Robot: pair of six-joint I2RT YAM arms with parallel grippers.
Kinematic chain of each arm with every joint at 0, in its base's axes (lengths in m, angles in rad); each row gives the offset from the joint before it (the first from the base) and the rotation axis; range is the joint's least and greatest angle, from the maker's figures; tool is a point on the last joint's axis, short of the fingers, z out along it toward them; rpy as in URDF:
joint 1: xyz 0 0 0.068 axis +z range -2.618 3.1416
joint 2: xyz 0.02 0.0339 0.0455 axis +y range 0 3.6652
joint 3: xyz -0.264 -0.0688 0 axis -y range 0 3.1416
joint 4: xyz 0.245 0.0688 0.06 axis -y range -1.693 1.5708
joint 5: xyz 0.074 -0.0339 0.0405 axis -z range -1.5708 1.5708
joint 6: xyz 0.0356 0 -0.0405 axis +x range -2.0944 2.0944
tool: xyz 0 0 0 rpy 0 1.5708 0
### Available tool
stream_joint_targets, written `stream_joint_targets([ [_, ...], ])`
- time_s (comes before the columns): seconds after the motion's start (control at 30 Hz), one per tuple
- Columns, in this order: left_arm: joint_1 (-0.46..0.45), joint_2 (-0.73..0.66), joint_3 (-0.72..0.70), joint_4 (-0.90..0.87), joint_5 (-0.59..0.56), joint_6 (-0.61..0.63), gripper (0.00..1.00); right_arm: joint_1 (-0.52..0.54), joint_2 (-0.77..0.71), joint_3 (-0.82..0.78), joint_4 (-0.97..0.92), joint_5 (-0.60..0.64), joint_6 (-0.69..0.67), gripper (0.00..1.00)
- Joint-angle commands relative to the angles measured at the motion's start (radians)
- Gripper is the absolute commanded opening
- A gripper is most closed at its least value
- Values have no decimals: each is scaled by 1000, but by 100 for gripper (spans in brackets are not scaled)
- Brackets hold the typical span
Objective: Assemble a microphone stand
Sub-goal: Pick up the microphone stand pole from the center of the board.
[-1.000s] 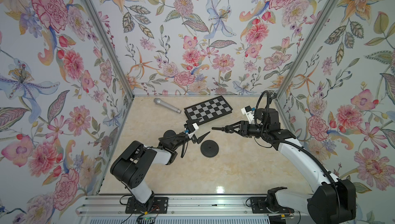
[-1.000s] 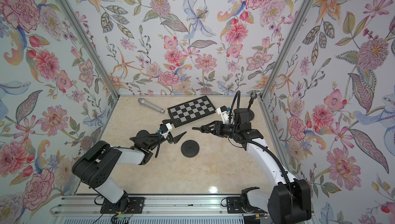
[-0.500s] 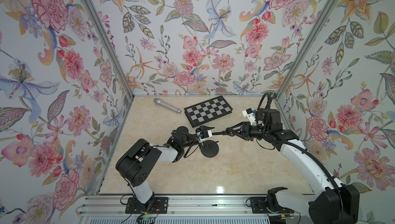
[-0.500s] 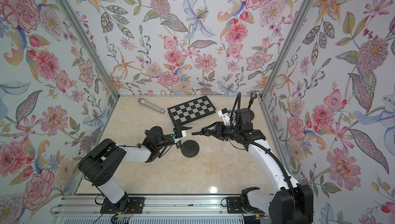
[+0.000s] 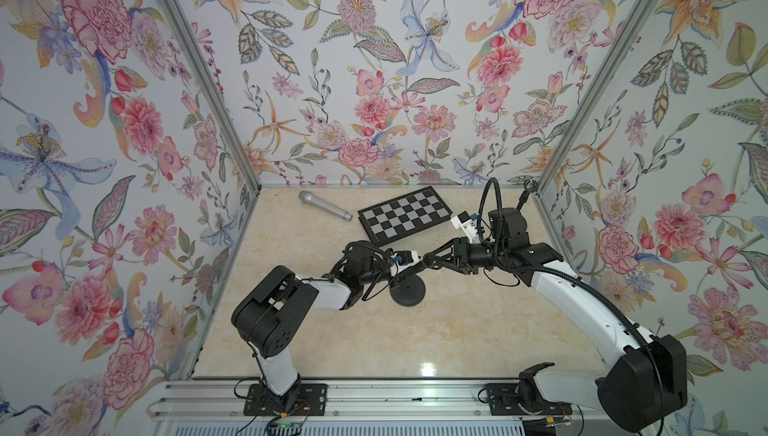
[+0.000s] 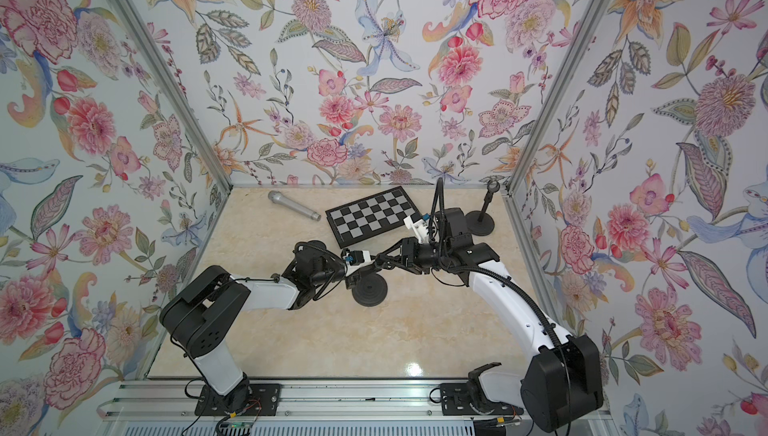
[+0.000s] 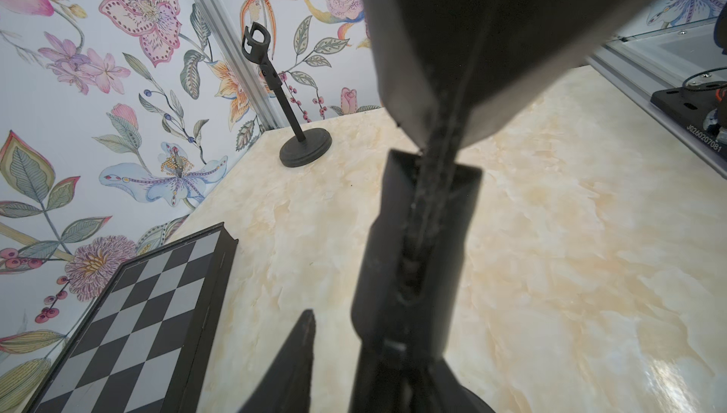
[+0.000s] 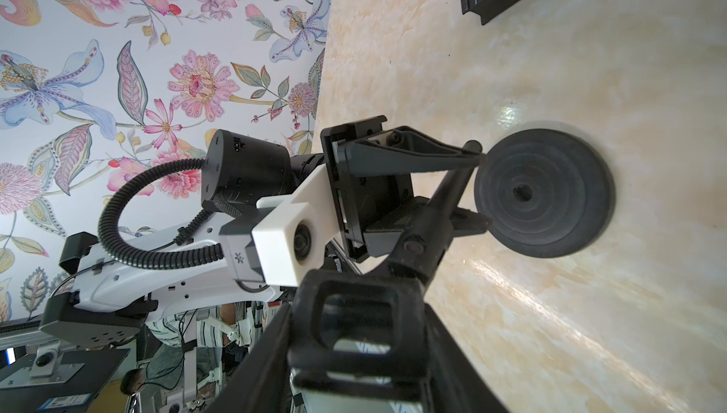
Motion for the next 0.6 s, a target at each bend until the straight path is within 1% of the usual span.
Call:
stream_joint_targets([
  [0.0,-8,8,-25,42,6,-1,9,8,10,52,-8,-5,-29,34],
  [0.03,-7,5,-36,95,20,-27,2,4,10,59,-8,-12,-38,36],
  [0.07,-9,4,-48,154,33,-63,0,-1,7,67,-7,-23,-42,39],
  [0.13,-8,-1,-66,271,52,-151,0,-6,-7,79,-7,-35,-80,44],
  [0.17,-8,0,-76,346,60,-209,0,-7,-23,82,-6,-31,-130,48],
  [0.2,-8,4,-84,417,64,-256,0,-9,-42,82,-7,-18,-175,51],
  [0.27,-8,32,-82,566,70,-365,0,-28,-97,82,1,30,-287,62],
  [0.33,-8,79,-68,695,82,-479,0,-41,-156,55,60,81,-372,67],
  [0.37,-7,107,-59,774,88,-546,0,-45,-195,18,126,97,-401,69],
  [0.43,-7,160,-49,919,92,-650,0,-46,-268,-70,289,143,-412,71],
  [0.47,-9,177,-38,945,98,-681,0,-46,-307,-121,385,162,-410,72],
  [0.5,-10,182,-29,939,104,-687,0,-45,-339,-172,470,173,-414,72],
  [0.57,-15,178,-31,945,95,-683,0,-33,-404,-307,701,175,-447,72],
])
